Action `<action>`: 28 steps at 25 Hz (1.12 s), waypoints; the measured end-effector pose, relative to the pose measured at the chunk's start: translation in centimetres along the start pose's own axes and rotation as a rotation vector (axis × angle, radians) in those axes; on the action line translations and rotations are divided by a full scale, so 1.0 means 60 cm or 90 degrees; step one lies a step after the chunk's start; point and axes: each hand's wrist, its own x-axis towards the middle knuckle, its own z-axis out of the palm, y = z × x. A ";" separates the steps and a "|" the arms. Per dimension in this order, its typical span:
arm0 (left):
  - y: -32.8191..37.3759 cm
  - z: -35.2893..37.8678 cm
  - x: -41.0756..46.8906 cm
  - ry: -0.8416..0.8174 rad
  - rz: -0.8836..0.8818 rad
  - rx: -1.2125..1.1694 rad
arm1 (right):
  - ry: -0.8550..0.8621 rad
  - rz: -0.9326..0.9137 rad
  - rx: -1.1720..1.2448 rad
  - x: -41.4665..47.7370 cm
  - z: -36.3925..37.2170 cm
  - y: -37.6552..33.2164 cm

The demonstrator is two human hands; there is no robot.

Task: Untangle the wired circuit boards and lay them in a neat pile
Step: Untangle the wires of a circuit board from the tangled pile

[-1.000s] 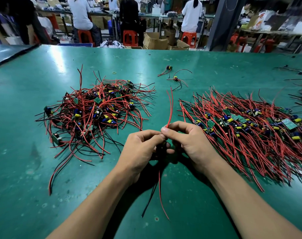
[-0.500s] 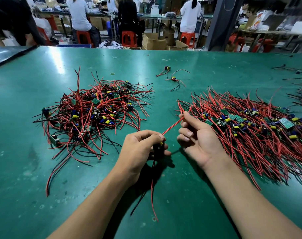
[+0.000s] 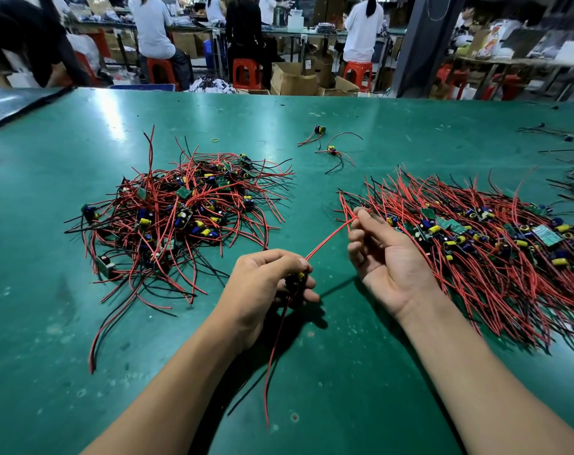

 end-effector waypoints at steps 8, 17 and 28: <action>-0.001 -0.001 -0.002 -0.013 0.005 0.010 | 0.036 -0.102 -0.015 -0.001 0.004 0.014; 0.000 -0.001 -0.001 -0.010 -0.001 -0.003 | 0.088 -0.194 -0.036 -0.001 0.007 0.027; 0.000 -0.002 0.001 0.012 -0.006 -0.039 | -0.059 -0.039 -0.211 -0.015 0.011 0.037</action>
